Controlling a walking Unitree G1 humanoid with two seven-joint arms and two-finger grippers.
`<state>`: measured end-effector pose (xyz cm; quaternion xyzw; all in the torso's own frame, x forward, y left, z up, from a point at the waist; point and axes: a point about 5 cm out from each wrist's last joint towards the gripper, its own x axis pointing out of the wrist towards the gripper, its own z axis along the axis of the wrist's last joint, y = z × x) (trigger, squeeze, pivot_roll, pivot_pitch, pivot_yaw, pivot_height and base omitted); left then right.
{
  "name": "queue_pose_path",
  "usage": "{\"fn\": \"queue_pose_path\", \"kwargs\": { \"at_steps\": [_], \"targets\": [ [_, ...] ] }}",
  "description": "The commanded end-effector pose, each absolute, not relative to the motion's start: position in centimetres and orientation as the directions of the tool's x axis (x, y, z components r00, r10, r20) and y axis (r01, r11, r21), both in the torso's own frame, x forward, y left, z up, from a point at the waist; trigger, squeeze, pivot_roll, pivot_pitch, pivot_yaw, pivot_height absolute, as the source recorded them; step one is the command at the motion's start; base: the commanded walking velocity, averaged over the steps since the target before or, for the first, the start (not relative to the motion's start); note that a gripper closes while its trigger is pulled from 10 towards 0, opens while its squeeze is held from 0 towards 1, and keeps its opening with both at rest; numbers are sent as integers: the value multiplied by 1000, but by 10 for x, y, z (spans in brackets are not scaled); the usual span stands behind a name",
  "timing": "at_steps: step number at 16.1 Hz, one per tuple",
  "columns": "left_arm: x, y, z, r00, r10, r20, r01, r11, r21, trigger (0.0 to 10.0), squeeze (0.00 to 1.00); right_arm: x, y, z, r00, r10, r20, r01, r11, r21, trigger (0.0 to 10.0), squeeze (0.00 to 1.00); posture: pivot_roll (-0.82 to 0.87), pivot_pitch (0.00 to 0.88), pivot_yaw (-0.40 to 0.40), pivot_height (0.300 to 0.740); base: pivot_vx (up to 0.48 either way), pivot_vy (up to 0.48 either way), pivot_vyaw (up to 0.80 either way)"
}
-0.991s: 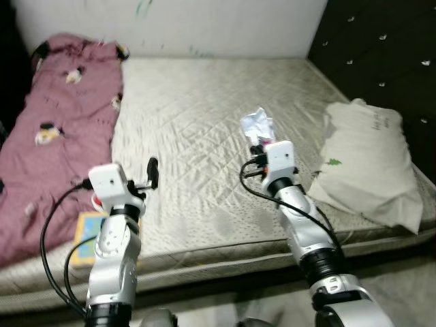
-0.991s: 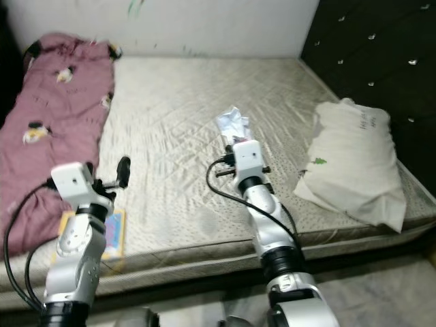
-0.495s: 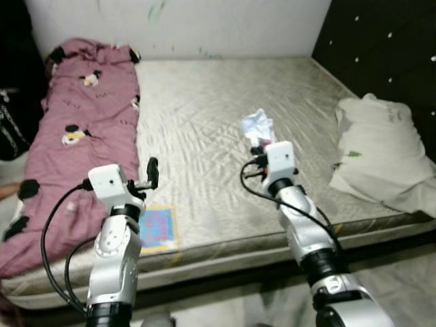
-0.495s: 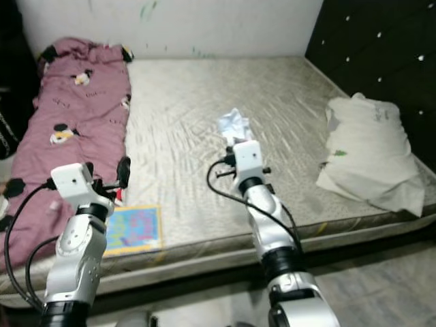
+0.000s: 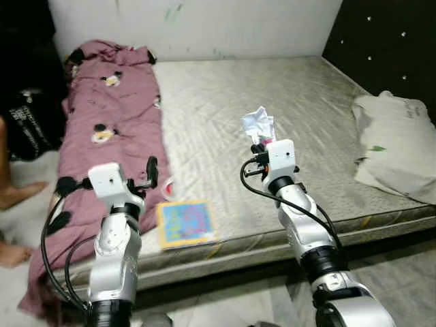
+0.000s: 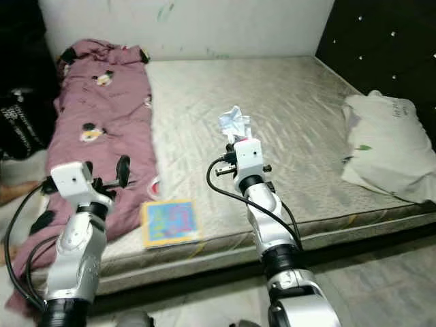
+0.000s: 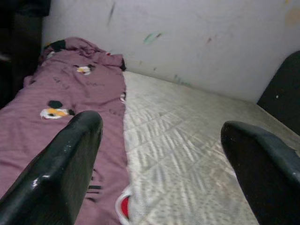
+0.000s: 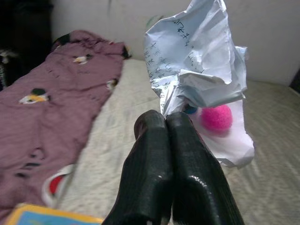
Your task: Clean up the room
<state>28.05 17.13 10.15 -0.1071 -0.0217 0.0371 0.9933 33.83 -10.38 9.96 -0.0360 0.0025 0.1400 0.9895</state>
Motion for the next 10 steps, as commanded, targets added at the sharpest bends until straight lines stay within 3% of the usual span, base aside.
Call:
{"fn": "queue_pose_path", "kwargs": {
  "at_steps": [1, 10],
  "targets": [
    [281, 175, 102, 995, 96, 36, -87, 976, -200, 10000, 0, 341, -97, 107, 954, 301, 10, -300, 951, -70, 10000, 0, 78, 0, -59, 740, 0, 469, 0],
    [284, 176, 104, 994, 97, 42, -87, 977, -193, 10000, 0, 343, -94, 110, 949, 315, 25, -312, 947, -71, 10000, 0, 77, 0, -49, 740, 0, 469, 0]
  ]
}}
